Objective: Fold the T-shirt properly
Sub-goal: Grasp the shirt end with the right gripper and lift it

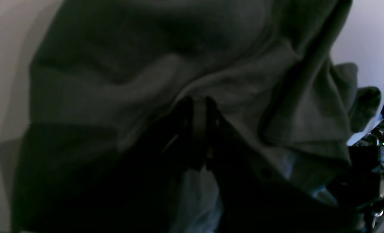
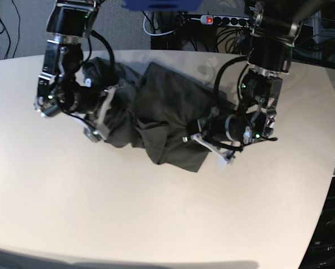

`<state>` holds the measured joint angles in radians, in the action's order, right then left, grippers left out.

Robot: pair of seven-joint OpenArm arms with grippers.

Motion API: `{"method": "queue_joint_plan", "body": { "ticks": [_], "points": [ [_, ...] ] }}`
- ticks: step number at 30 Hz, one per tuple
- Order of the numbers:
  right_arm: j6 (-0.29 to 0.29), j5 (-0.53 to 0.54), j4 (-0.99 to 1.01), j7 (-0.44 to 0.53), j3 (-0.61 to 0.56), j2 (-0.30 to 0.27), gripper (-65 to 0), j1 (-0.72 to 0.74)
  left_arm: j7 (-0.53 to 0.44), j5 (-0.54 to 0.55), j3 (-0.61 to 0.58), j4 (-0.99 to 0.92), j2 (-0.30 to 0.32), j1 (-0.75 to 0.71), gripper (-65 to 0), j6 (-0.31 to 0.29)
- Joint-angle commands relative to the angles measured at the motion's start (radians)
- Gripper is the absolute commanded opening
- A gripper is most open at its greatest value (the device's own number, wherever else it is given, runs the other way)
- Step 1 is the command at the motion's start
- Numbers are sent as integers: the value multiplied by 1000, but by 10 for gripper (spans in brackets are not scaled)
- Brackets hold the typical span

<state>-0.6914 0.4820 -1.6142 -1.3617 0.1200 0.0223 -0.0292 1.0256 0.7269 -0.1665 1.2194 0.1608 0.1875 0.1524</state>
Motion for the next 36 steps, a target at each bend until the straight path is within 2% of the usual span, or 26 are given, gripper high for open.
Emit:
{"method": "queue_joint_plan", "body": {
  "ticks": [1, 5, 12, 16, 21, 23, 32, 36],
  "points": [
    [-7, 19, -15, 1, -12, -2, -640, 16, 65, -151, -6, -25, 18, -38, -627, 65],
    [-7, 19, -15, 1, -62, -32, -640, 44, 65, -151, -6, -25, 23, -49, -627, 65],
    [-7, 19, -15, -5, -78, -101, -640, 76, 65, -151, -6, -25, 46, -66, -627, 65],
    [-7, 19, -16, 0, -161, -147, -640, 105, 65, -151, -6, -25, 55, -72, -627, 65],
    [-7, 17, -94, -8, -276, -177, -640, 139, 65, -154, -8, -25, 56, -84, -627, 65],
    [-7, 17, -128, -29, -306, -178, -640, 148, 65, -151, -8, -25, 56, -84, -627, 65],
    [-7, 19, -162, -35, -305, -175, -640, 191, 66, -151, -8, -25, 70, -102, -627, 65],
    [-7, 22, -191, -35, -308, -135, -640, 154, 66, -151, 8, -25, 76, -102, -627, 66]
  ]
}}
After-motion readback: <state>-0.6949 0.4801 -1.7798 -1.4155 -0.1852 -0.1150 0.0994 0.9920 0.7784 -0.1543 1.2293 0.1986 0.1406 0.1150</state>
